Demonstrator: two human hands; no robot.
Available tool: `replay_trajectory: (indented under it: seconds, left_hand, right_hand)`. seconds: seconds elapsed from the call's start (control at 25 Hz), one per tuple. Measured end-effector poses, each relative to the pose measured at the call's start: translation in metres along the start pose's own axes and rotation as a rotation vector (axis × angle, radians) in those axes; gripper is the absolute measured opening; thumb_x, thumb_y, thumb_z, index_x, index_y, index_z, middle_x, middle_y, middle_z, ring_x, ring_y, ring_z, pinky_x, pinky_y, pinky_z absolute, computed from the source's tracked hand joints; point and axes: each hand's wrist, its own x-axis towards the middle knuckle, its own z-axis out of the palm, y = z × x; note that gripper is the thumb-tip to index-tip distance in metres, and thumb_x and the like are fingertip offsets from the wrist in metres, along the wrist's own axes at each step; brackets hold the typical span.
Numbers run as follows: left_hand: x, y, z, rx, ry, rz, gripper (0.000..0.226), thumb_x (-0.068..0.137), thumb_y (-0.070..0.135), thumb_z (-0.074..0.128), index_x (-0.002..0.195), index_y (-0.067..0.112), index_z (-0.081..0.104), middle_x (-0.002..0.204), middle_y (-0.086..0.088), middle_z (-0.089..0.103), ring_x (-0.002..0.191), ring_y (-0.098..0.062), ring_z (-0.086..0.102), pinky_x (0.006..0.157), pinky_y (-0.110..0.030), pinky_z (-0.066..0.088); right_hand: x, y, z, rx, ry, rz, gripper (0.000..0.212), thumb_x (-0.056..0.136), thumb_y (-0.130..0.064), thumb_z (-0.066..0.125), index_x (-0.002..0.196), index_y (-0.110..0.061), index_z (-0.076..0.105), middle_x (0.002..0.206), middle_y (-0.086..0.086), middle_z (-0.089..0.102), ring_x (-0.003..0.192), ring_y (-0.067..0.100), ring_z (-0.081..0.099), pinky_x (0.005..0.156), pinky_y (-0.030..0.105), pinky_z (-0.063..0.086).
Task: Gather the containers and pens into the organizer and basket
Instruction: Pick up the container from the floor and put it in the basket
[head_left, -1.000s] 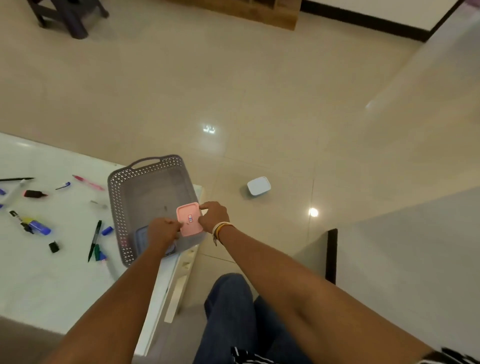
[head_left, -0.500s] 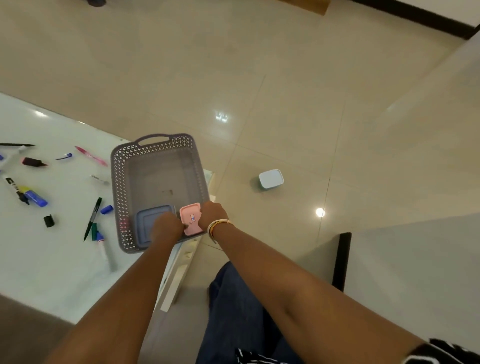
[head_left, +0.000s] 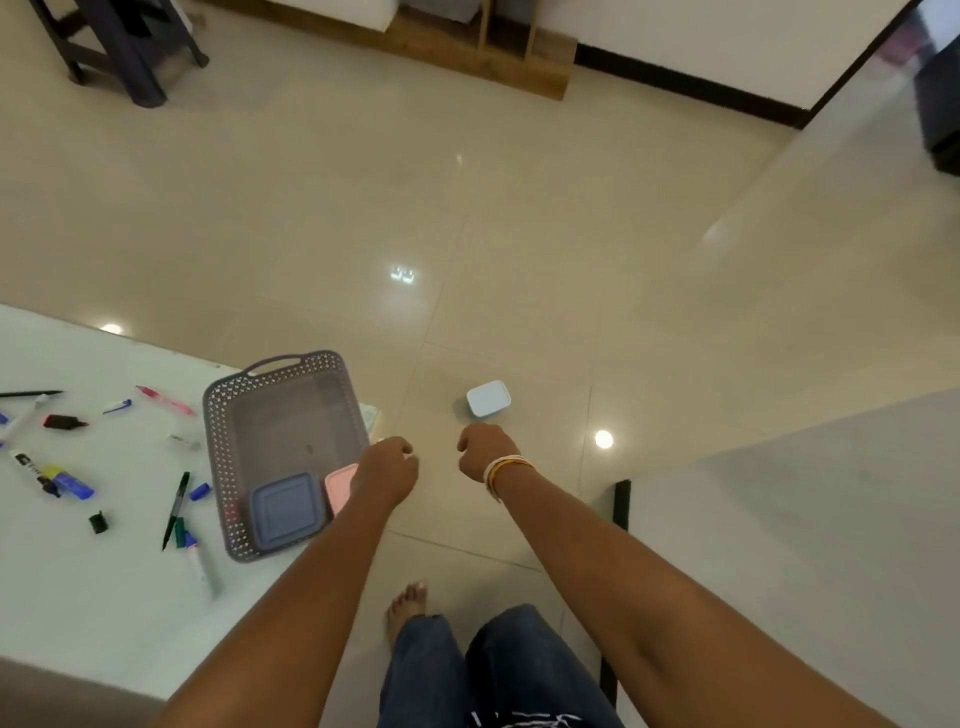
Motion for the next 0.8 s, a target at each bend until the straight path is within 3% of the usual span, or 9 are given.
replay_trajectory:
  seconds: [0.16,0.32,0.56,0.8]
  left_hand:
    - [0.006,0.057,0.037,-0.024,-0.02,0.041,0.033,0.094,0.024,0.053,0.122,0.008,0.06,0.125,-0.012,0.061,0.116,-0.027,0.055,0.098,-0.038,0.045]
    - [0.037,0.074,0.094,-0.042,-0.019,0.039,0.035,0.094,0.025,0.053,0.123,0.007,0.059,0.124,-0.012,0.061,0.117,-0.027,0.054,0.098,-0.038,0.045]
    - [0.157,0.058,0.21,-0.08,-0.037,0.102,0.037,0.094,0.026,0.054,0.124,0.007,0.057,0.127,-0.014,0.059,0.114,-0.03,0.056,0.092,-0.035,0.044]
    - [0.294,0.005,0.305,-0.063,0.026,0.135,0.036,0.096,0.026,0.05,0.122,0.002,0.058,0.128,-0.016,0.059,0.116,-0.031,0.055,0.096,-0.036,0.044]
  right_hand:
    - [0.001,0.055,-0.019,0.03,0.035,0.049,0.033,0.087,-0.006,0.05,0.117,-0.006,0.062,0.123,0.015,0.06,0.115,0.028,0.057,0.097,0.037,0.049]
    - [0.028,0.113,-0.005,0.113,0.066,0.101,0.035,0.085,-0.008,0.049,0.118,-0.012,0.062,0.126,0.011,0.057,0.116,0.026,0.056,0.099,0.035,0.048]
    - [0.149,0.184,0.064,0.193,0.118,0.144,0.034,0.088,-0.009,0.051,0.12,-0.01,0.062,0.125,0.011,0.059,0.113,0.027,0.059,0.098,0.036,0.05]
    - [0.291,0.241,0.142,0.306,0.224,0.151,0.029,0.092,-0.012,0.051,0.118,-0.006,0.064,0.122,0.015,0.062,0.108,0.03,0.062,0.096,0.038,0.052]
